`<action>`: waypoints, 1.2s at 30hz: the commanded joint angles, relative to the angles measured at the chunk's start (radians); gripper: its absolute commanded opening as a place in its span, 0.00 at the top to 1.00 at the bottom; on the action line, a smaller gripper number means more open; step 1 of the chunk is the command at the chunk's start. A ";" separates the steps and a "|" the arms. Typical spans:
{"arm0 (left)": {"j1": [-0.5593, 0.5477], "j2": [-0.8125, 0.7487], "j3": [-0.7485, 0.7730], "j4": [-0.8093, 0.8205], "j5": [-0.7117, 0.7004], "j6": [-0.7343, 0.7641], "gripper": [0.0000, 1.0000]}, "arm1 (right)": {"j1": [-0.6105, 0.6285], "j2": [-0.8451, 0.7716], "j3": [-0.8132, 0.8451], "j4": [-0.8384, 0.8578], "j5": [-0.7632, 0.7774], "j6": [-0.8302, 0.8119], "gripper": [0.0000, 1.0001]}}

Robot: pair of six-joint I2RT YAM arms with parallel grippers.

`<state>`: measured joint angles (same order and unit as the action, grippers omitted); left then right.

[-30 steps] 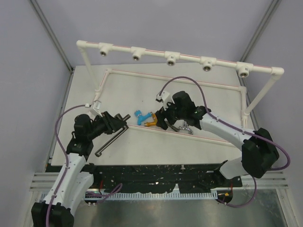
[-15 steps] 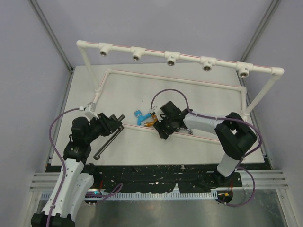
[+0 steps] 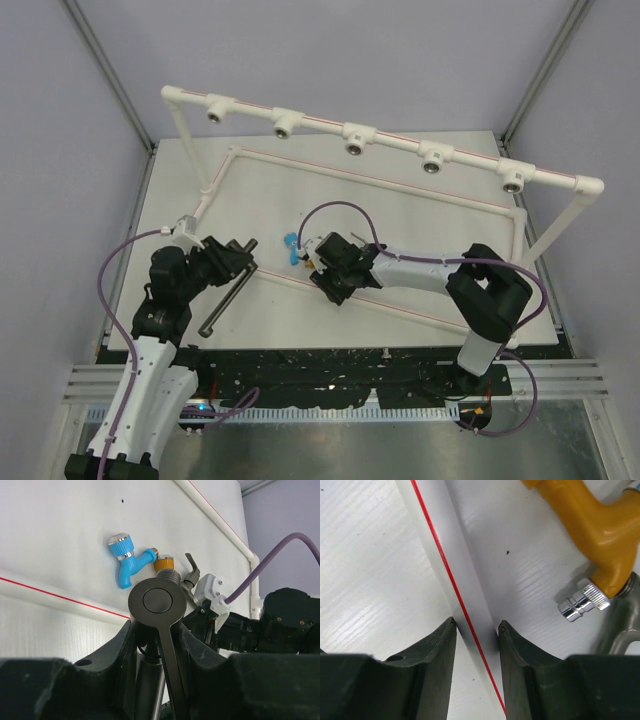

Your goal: Install the water faucets

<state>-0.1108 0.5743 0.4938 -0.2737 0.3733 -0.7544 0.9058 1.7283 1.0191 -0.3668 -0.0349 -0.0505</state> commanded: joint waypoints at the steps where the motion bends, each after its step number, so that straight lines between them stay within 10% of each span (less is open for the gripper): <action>1: 0.005 -0.024 0.063 0.060 -0.031 -0.034 1.00 | 0.045 -0.061 -0.022 -0.054 -0.019 0.098 0.73; 14: 0.063 0.116 0.170 0.241 0.007 -0.203 1.00 | 0.048 -0.328 0.294 -0.282 -0.014 -0.096 0.30; 24: 0.150 0.228 0.353 0.341 0.056 -0.327 1.00 | -0.186 -0.351 0.835 -0.607 -0.106 -0.330 0.27; 36: 0.217 0.364 0.453 0.476 0.165 -0.525 1.00 | -0.438 -0.236 1.095 -0.756 -0.146 -0.586 0.26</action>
<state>0.0998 0.9180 0.8570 0.0650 0.4751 -1.1942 0.5030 1.4166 2.0499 -1.0348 -0.1440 -0.5026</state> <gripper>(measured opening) 0.328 0.743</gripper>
